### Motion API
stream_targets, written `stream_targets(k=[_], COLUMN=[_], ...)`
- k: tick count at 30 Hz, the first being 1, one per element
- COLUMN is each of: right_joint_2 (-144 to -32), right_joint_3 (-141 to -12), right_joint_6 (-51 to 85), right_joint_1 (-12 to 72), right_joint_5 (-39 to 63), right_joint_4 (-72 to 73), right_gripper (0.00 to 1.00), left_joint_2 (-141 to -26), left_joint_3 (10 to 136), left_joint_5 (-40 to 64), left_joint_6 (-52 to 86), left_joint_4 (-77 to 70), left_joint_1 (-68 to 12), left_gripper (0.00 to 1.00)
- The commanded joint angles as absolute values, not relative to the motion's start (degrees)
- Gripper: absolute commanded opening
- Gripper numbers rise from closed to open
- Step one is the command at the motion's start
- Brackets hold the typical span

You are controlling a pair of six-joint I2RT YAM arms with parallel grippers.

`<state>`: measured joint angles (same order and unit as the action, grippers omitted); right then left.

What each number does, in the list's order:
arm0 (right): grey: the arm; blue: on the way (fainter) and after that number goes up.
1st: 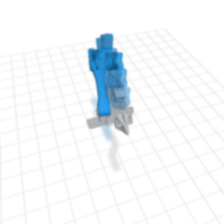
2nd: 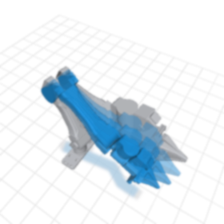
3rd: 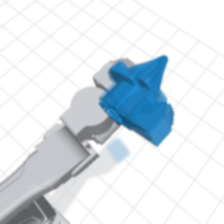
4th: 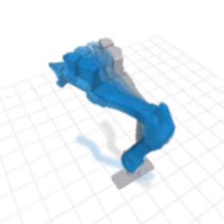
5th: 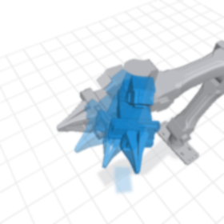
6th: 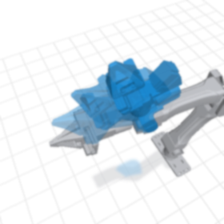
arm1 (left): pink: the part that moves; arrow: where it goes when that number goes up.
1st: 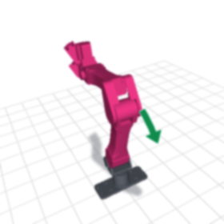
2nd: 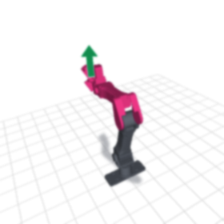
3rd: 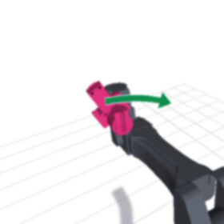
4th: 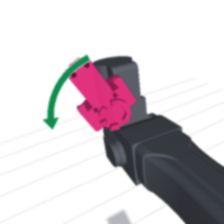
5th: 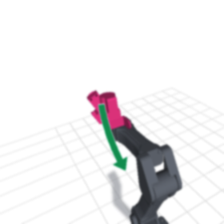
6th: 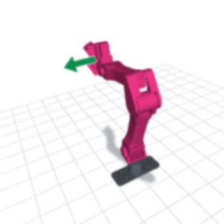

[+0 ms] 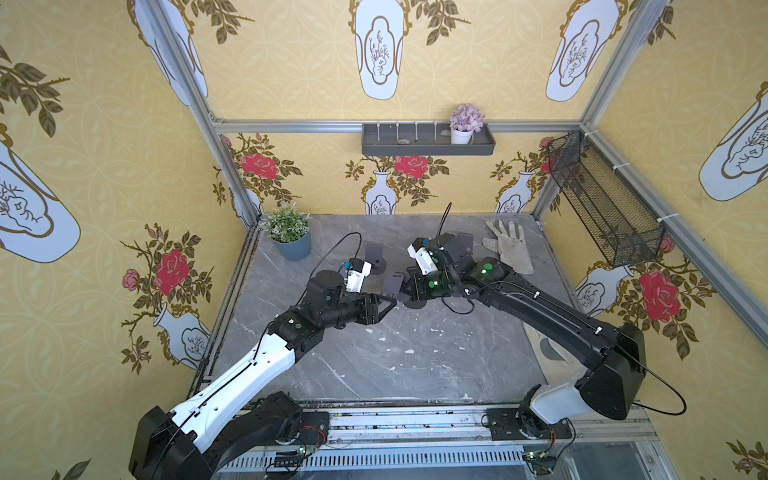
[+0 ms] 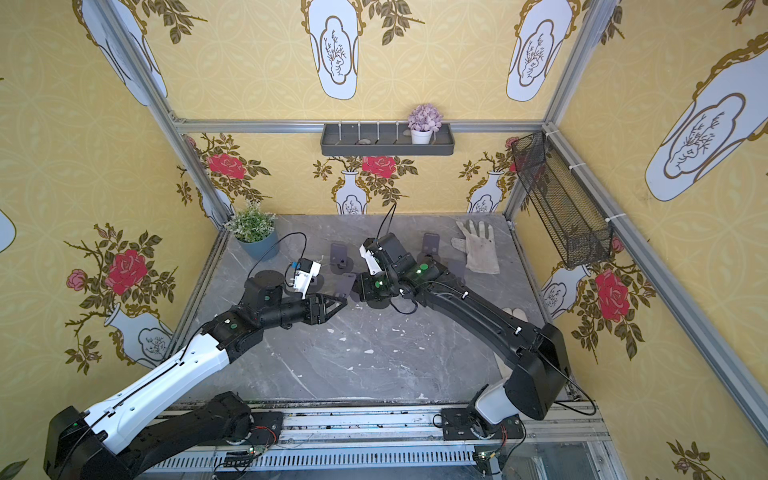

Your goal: Open the phone stand

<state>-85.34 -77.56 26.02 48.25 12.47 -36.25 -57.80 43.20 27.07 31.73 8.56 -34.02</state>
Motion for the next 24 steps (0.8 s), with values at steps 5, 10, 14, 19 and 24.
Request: stream_targets(k=[5, 10, 14, 19, 24], right_joint_2=[-84.99, -82.62, -82.6, -83.18, -83.36], right_joint_3=[-78.66, -79.99, -80.68, -80.39, -80.16], right_joint_6=[22.63, 20.26, 19.79, 19.57, 19.16], right_joint_1=[47.76, 49.84, 50.89, 51.34, 51.86], right_joint_5=[-1.49, 8.64, 10.4, 11.4, 11.04], right_joint_4=[-46.55, -40.89, -39.76, -39.64, -40.03], right_gripper=[0.01, 0.03, 0.03, 0.03, 0.03], left_joint_2=[-57.99, -58.23, -58.11, -58.96, -60.4], left_joint_3=[42.94, 42.2, 42.01, 42.83, 44.58], left_joint_5=[29.01, 29.63, 29.71, 30.38, 31.15], left_joint_6=[29.39, 30.28, 30.29, 29.17, 27.75], left_joint_4=[5.34, 3.8, 3.43, 3.76, 4.04], left_joint_1=[-33.31, -33.31, -33.31, -33.31, -33.31], left_gripper=[0.15, 0.35, 0.99, 0.99, 0.99])
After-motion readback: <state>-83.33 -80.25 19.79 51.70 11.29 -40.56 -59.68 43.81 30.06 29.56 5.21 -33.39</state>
